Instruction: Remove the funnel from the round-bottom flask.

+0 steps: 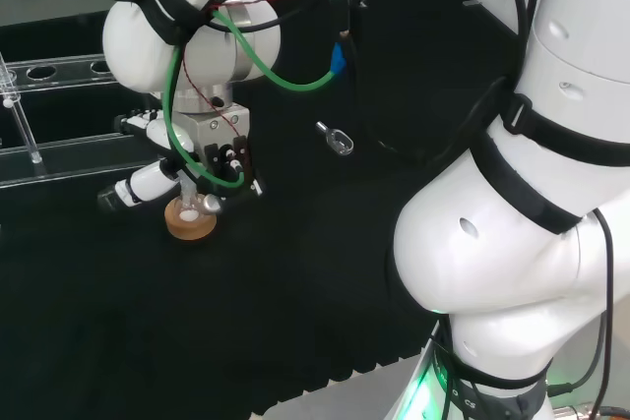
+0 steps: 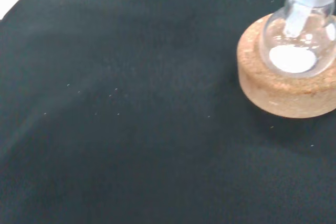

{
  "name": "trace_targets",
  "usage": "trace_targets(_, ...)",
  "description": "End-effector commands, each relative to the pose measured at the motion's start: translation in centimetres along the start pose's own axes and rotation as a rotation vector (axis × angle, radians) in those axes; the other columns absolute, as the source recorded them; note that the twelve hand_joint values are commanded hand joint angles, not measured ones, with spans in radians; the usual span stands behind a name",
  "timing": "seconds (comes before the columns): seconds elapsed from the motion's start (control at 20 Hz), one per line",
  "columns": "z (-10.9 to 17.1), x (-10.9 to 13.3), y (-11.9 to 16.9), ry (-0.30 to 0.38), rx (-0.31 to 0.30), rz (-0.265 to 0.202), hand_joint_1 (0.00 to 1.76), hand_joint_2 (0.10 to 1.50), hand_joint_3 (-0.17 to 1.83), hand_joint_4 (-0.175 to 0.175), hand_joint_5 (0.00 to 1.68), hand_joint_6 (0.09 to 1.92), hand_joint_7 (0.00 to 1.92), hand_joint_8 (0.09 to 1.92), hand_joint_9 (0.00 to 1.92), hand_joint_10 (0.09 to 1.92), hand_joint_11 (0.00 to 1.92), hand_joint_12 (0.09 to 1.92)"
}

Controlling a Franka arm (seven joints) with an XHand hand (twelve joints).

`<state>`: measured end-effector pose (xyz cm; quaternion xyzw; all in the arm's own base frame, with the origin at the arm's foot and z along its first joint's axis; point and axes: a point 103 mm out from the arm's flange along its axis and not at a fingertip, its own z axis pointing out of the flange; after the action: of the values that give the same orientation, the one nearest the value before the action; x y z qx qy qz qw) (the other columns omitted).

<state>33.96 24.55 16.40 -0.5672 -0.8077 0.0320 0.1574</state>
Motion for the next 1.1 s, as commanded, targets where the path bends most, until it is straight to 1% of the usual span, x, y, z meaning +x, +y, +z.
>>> trace_targets(0.05, -2.08, -8.03, 1.13, 0.044, -0.040, 0.186, 0.35, 0.68, 0.03, -0.003, 0.00, 0.09, 0.04, 0.09, 0.00, 0.09, 0.00, 0.49)
trace_targets(0.35, -2.11, -8.45, 1.09, 0.037, -0.041, 0.195, 0.35, 0.68, 0.03, -0.003, 0.00, 0.09, 0.04, 0.09, 0.00, 0.09, 0.00, 0.49)
trace_targets(0.7, -2.23, -8.92, 0.87, 0.054, -0.034, 0.190, 0.36, 0.68, 0.03, -0.002, 0.00, 0.09, 0.04, 0.09, 0.00, 0.09, 0.00, 0.49)
trace_targets(1.1, -1.87, -8.83, 0.62, 0.054, -0.028, 0.190, 0.36, 0.68, 0.03, 0.000, 0.00, 0.09, 0.04, 0.09, 0.00, 0.09, 0.00, 0.50)
